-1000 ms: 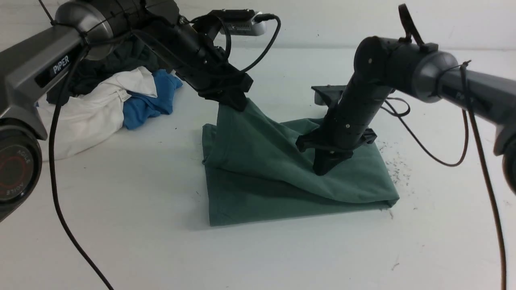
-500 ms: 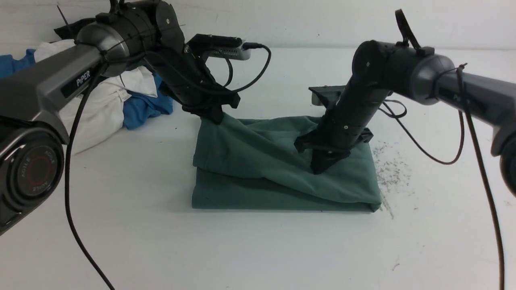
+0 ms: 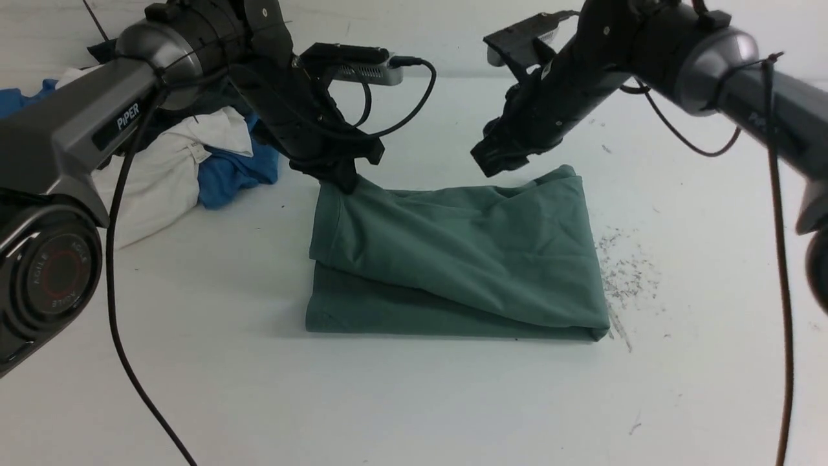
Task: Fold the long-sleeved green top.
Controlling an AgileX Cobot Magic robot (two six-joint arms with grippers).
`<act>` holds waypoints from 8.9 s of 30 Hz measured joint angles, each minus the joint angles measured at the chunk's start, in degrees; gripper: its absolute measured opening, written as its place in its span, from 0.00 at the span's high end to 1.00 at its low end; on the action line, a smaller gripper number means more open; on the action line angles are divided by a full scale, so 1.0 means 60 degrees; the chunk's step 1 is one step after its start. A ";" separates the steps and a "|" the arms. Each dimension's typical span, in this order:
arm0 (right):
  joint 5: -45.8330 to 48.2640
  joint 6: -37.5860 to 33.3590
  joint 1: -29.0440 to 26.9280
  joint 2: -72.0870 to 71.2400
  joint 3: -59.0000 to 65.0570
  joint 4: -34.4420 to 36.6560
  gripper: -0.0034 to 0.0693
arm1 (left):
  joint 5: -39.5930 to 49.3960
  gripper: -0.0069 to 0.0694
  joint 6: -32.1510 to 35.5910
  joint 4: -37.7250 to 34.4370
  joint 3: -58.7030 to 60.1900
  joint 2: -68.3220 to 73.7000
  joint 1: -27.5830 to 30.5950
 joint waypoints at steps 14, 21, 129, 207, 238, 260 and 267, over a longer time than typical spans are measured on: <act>0.0387 -0.0429 0.0000 0.1088 -0.0474 -0.0810 0.39 | 0.0255 0.86 -0.0010 -0.0049 -0.0011 0.0000 0.0008; 0.1282 -0.0633 0.0000 0.1088 -0.0474 -0.0855 0.78 | 0.0313 0.86 -0.0065 -0.0060 -0.0019 0.0000 0.0008; 0.1724 0.1459 -0.0324 0.1095 -0.0068 -0.0468 0.97 | 0.0861 0.91 -0.2004 0.3083 0.1771 -0.0673 0.0178; -0.7108 0.4859 -0.0620 -2.2396 1.5855 -0.2093 0.97 | -0.1696 0.91 -0.1490 0.0093 1.1186 -1.5328 0.0178; -0.6916 0.4879 -0.0620 -2.2396 1.5914 -0.2221 0.97 | -0.2628 0.91 -0.0672 0.1400 1.1186 -1.5321 0.0178; -0.6890 0.4879 -0.0620 -2.2396 1.5914 -0.2221 0.97 | -0.7097 0.91 -0.1794 0.3401 1.9454 -2.1411 0.1972; -0.6875 0.4879 -0.0620 -2.2396 1.5918 -0.2221 0.97 | -0.7213 0.91 -0.1777 0.3418 2.0151 -2.1520 0.1972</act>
